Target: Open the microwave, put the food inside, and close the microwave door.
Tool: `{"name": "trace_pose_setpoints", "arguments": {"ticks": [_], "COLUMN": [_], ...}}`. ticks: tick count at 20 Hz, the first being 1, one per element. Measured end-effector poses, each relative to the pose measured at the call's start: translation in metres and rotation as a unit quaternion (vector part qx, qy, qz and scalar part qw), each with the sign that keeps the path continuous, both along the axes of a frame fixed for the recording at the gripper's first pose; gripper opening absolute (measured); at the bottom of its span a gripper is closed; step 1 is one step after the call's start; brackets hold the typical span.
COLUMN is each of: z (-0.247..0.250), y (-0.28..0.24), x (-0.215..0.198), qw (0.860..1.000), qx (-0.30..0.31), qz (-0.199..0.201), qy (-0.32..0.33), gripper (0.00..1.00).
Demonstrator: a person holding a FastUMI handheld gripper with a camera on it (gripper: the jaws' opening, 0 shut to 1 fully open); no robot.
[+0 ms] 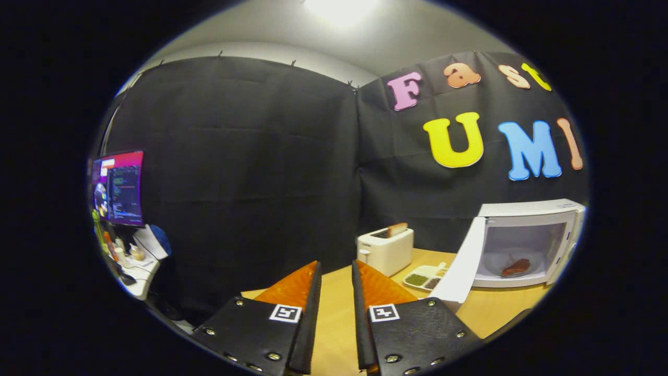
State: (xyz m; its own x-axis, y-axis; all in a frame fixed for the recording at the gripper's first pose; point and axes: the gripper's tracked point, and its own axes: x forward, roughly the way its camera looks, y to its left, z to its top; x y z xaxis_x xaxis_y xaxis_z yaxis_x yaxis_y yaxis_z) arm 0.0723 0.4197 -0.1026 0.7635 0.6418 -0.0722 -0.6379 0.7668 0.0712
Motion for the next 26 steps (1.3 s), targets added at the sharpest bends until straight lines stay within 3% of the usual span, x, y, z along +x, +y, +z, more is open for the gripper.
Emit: {"name": "trace_pose_setpoints", "arguments": {"ticks": [2,4,5,9,18,26], "z": [-0.029,-0.05,-0.055,-0.046,-0.059,-0.068], "y": [0.008,-0.007,-0.005,-0.046,-0.151,-0.253], "x": [0.007,0.016,0.015,0.017,0.044,0.093], "qw": [0.999,0.998,0.997,0.995,0.985,0.964], "qx": [-0.013,-0.024,-0.018,-0.042,-0.042,-0.063], "qz": [-0.011,-0.034,-0.031,-0.084,-0.161,-0.256], "qy": [0.027,0.055,0.067,0.021,0.049,0.045], "gripper": [0.28,0.05,0.01,0.01,0.01,0.01]}}
